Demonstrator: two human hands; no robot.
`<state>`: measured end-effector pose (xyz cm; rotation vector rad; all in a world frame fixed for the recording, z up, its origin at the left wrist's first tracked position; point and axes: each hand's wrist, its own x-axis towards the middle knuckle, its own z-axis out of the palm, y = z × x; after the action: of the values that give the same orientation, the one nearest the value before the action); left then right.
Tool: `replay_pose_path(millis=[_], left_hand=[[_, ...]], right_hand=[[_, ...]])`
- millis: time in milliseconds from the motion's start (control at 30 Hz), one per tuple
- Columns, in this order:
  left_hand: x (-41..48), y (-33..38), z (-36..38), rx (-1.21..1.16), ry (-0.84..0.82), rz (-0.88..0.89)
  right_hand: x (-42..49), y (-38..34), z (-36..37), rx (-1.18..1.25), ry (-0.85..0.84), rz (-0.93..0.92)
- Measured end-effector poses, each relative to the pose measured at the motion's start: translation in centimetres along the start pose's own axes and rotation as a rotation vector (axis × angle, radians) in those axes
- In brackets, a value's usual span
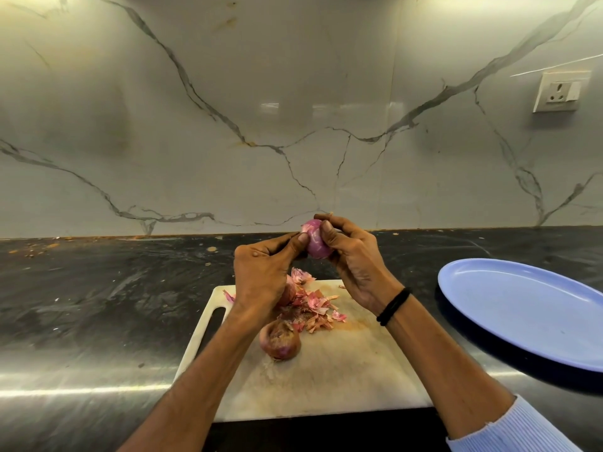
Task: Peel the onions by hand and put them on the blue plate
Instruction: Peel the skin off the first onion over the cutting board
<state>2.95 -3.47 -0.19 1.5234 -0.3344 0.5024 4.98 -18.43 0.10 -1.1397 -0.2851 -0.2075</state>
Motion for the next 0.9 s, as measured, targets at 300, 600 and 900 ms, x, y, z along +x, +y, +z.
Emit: replay_pose_path(millis=[300,600,900], left_hand=[[0.6,-0.9,-0.1,-0.015,0.074,0.016],[0.9,-1.5,-0.1,0.062,0.079,-0.006],[3.5,0.1,-0.9,-0.025,-0.235,-0.090]], right_hand=[[0.1,0.1,-0.2,0.045,-0.034,0.069],[0.2,0.3,-0.3,0.023,-0.025,0.127],[0.8,0.6,-0.3,0.041,0.004,0.073]])
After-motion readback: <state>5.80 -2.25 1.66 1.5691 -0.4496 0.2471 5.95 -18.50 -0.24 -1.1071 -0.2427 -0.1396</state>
